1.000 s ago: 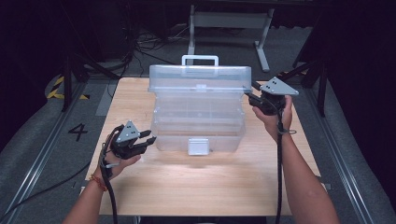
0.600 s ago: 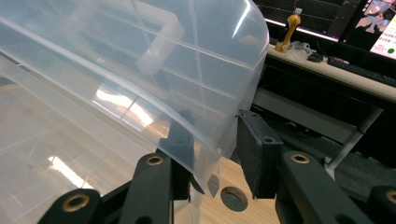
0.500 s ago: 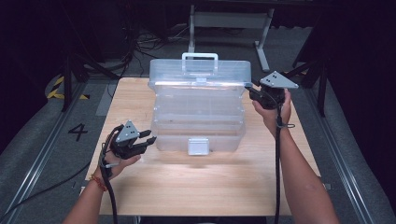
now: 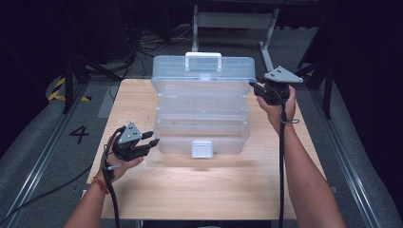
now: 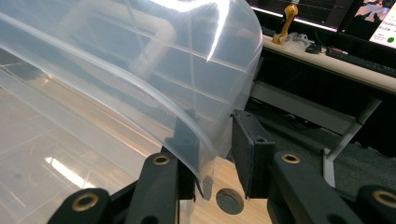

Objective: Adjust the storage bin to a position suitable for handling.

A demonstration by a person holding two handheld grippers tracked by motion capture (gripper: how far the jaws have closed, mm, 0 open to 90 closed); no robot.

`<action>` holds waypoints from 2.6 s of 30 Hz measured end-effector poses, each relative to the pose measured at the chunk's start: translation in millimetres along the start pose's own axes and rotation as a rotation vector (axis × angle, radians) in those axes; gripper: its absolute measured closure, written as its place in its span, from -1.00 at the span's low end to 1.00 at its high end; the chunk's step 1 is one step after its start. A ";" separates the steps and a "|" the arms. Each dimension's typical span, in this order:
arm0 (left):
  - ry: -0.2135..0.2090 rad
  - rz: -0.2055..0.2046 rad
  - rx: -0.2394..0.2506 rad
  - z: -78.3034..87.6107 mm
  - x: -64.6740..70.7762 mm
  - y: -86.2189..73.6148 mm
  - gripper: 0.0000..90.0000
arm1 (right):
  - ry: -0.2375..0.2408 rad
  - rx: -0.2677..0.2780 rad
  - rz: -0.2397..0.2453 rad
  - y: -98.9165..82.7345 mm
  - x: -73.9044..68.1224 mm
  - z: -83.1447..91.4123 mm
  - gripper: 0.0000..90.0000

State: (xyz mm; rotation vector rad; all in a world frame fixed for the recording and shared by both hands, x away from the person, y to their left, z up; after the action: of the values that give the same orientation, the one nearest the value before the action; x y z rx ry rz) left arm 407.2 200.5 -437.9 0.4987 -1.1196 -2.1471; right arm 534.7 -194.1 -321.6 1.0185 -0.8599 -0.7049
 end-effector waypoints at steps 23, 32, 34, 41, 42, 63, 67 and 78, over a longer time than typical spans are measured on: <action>0.016 -0.033 -0.132 4.0 -4.1 -32.1 0.25 | 0.028 -0.005 -0.008 6.4 10.2 -10.9 0.59; -0.006 -0.008 -0.238 6.9 -0.2 -72.1 0.12 | 0.037 -0.006 -0.004 6.6 11.8 -12.1 0.59; -0.003 -0.008 -0.255 7.0 0.6 -77.7 0.09 | 0.040 -0.005 -0.002 6.6 12.1 -12.1 0.59; -0.037 0.065 -0.240 16.8 -0.7 -96.0 0.04 | 0.047 -0.013 0.006 8.3 14.7 -14.2 0.58; -0.035 0.074 -0.230 18.0 -1.0 -98.0 0.04 | 0.046 -0.015 0.003 8.9 14.8 -14.9 0.58; -0.016 0.103 -0.204 14.9 -5.4 -105.1 -0.38 | 0.071 -0.007 -0.031 11.1 23.0 -23.9 0.64; -0.017 0.106 -0.206 15.0 -5.0 -105.3 -0.39 | 0.075 -0.010 -0.038 12.5 25.0 -26.6 0.65; -0.017 0.106 -0.206 15.0 -5.0 -105.3 -0.39 | 0.083 -0.018 -0.053 15.2 29.5 -33.5 0.67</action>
State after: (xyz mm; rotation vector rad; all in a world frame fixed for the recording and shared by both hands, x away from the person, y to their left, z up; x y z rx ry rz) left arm 362.3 256.7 -516.4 0.3208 -0.9006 -2.1471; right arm 579.8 -198.7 -308.4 1.0509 -0.7557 -0.7094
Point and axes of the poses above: each handheld gripper's, and its own axes: z roughly backward along the jaws, y roughly out of its top, x roughly to its right, the point moved 5 cm from there along -z, roughly forward along the jaws, and after that the axes turned 4 degrees about z, right-handed, at the moved point
